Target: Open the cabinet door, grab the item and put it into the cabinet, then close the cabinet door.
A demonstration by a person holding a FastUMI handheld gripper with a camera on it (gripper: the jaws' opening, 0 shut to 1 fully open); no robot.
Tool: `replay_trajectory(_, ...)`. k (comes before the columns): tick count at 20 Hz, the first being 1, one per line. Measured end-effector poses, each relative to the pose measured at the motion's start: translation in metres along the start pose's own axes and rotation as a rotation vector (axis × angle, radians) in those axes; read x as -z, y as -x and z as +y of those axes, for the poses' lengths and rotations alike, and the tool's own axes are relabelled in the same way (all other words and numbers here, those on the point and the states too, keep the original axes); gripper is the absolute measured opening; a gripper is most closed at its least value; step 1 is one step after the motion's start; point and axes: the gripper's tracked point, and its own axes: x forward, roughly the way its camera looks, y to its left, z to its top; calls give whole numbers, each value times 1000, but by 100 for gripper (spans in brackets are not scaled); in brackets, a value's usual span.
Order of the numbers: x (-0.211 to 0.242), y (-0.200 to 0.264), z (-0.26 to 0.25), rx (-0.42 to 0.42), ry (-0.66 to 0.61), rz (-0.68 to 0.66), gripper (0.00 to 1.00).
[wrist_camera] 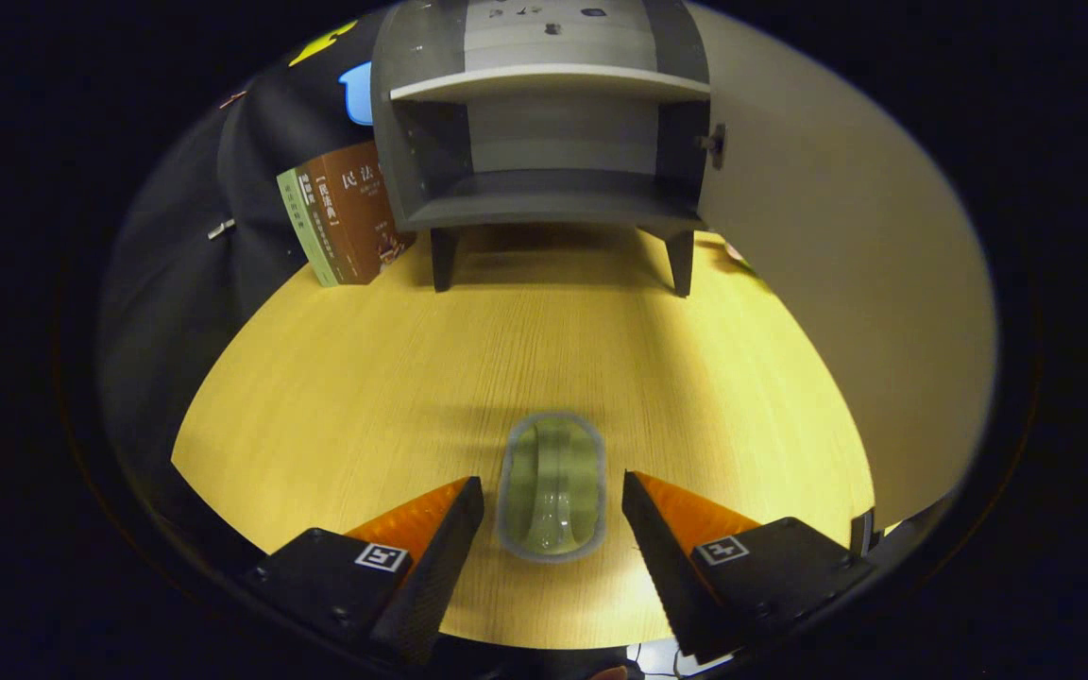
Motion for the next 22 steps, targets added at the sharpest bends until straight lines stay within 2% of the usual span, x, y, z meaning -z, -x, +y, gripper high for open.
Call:
replay_trajectory(1, 3, -7, -1, 9, 2, 4, 89)
replay_trajectory(2, 5, -13, -2, 17, 5, 10, 79)
replay_trajectory(3, 9, -19, -2, 22, 0, 26, 74)
replay_trajectory(5, 23, -27, -3, 31, -15, 79, 50)
replay_trajectory(7, 19, -27, -4, 36, -20, 64, 38)
replay_trajectory(9, 18, -28, -7, 54, -18, 61, 20)
replay_trajectory(11, 14, -24, -10, 70, -14, 52, 20)
replay_trajectory(15, -17, 6, -1, 30, -42, -2, 20)
replay_trajectory(22, -116, 75, 2, 4, -37, -94, 19)
